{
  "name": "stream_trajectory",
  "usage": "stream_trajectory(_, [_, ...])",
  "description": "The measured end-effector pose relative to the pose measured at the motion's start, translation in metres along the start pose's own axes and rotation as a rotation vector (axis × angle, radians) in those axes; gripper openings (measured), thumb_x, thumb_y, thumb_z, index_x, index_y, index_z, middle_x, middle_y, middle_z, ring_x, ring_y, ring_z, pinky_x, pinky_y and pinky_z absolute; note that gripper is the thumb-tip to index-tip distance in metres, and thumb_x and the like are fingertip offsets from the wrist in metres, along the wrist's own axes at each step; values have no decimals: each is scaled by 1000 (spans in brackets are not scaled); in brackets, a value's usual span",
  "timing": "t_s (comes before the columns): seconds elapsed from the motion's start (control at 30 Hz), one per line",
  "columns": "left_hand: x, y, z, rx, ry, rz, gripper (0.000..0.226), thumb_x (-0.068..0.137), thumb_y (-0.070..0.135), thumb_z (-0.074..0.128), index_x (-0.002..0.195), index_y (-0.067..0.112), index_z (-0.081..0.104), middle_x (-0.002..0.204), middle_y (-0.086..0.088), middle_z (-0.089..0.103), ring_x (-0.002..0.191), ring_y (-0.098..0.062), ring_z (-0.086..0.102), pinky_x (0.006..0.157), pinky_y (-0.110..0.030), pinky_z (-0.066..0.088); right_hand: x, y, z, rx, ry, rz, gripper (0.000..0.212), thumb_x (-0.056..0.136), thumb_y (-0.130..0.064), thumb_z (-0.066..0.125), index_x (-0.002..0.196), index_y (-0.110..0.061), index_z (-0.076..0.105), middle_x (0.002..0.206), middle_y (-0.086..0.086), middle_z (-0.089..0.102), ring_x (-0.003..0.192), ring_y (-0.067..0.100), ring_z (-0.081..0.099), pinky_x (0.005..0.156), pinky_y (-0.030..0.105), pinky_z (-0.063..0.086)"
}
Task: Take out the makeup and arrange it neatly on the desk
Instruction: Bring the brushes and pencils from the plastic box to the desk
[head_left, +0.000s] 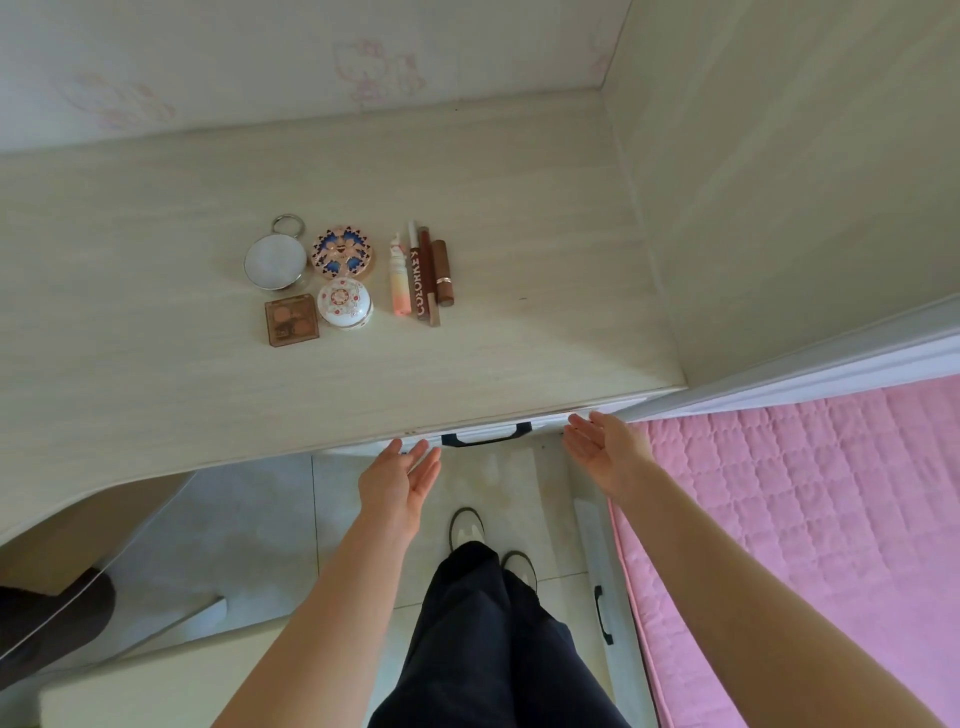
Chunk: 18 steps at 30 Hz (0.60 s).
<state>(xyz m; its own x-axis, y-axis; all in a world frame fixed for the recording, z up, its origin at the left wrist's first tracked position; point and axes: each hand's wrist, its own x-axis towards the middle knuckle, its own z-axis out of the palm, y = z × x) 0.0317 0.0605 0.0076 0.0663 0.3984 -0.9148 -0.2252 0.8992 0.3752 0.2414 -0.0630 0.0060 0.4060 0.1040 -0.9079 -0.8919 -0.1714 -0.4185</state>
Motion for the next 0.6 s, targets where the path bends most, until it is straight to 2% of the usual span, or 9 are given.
stream_trajectory(0.1, [-11,-6,6,214,-48,76,32,95,-4,44,125,6,52,107,-15,68,88,-25,70,69,-29,56,-13,0,-13,-231,5,-82,35,95,-5,42,125,11,49,117,32,58,116,43,55,97,48,47])
stream_trajectory(0.13, [-14,-9,9,289,-62,113,28,96,-2,44,121,5,54,101,-13,70,86,-23,70,68,-28,56,-17,0,-19,-360,17,-161,33,93,-6,42,118,12,54,112,32,60,111,40,59,95,46,48])
stream_trajectory(0.17, [-16,-12,13,365,-69,152,26,95,-1,45,117,5,57,96,-11,71,85,-22,70,68,-27,55,-23,1,-26,-506,25,-259,29,92,-8,43,106,12,59,102,31,63,95,35,63,84,42,51])
stream_trajectory(0.2, [-18,-15,18,443,-77,188,25,93,-1,48,114,4,59,93,-10,72,83,-22,70,68,-27,54,-30,3,-32,-648,31,-360,25,90,-10,44,91,7,62,87,27,63,80,27,59,71,35,47])
stream_trajectory(0.23, [-21,-19,23,521,-98,221,24,90,-2,52,112,4,61,92,-11,72,81,-22,69,68,-27,54,-37,4,-38,-758,29,-442,22,89,-13,43,82,-6,63,77,14,60,74,19,52,65,30,40])
stream_trajectory(0.3, [-26,-24,35,694,-161,281,25,88,0,55,111,6,62,92,-10,72,79,-21,67,71,-30,54,-49,7,-50,-897,24,-546,20,92,-18,43,93,-21,63,85,-5,59,76,14,52,67,29,42])
stream_trajectory(0.43, [-41,-36,56,1206,-321,520,28,90,10,47,113,16,63,91,1,71,81,-21,66,74,-37,53,-75,19,-73,-1008,96,-649,31,97,-22,44,125,-12,52,111,7,64,100,24,60,83,31,46])
stream_trajectory(0.5, [-48,-39,62,1395,-400,661,27,93,17,46,114,19,62,102,2,69,80,-18,62,68,-31,48,-86,27,-82,-1066,103,-693,39,97,-23,44,135,-13,43,126,5,57,115,24,55,89,28,42])
stream_trajectory(0.6, [-61,-44,72,1640,-526,882,27,96,24,45,118,22,61,103,6,67,86,-13,60,69,-27,43,-105,44,-94,-1096,209,-715,44,98,-25,43,140,-14,37,138,5,48,123,24,48,93,33,43])
